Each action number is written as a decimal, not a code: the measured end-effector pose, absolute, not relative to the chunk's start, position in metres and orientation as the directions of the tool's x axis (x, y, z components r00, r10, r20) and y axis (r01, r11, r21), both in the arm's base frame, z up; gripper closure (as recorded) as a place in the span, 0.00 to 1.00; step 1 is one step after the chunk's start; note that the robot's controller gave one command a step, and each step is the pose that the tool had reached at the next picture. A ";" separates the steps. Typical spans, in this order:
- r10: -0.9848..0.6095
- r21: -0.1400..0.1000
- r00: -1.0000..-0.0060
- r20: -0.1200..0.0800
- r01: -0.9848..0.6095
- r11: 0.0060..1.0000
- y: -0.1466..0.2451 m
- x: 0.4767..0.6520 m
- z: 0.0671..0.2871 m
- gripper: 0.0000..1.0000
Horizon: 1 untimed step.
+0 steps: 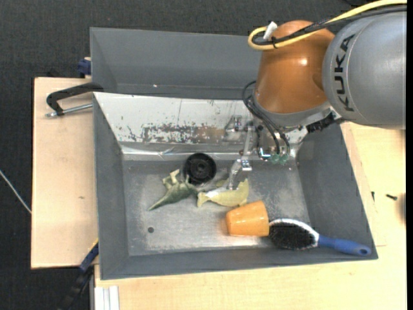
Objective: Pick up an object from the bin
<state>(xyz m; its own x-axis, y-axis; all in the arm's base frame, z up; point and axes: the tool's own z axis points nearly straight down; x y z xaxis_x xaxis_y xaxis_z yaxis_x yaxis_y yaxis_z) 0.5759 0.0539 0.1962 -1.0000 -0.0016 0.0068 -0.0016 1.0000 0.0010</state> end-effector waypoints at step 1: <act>0.000 0.002 -1.000 -0.002 0.000 1.000 0.054 0.578 0.201 1.00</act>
Offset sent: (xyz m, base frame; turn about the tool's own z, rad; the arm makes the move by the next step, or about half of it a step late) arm 0.0000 0.0000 0.0000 0.0000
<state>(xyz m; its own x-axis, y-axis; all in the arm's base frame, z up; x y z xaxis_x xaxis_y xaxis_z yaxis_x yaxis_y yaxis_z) 0.5776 0.0536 0.2009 -1.0000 -0.0004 -0.0019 -0.0004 1.0000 0.0016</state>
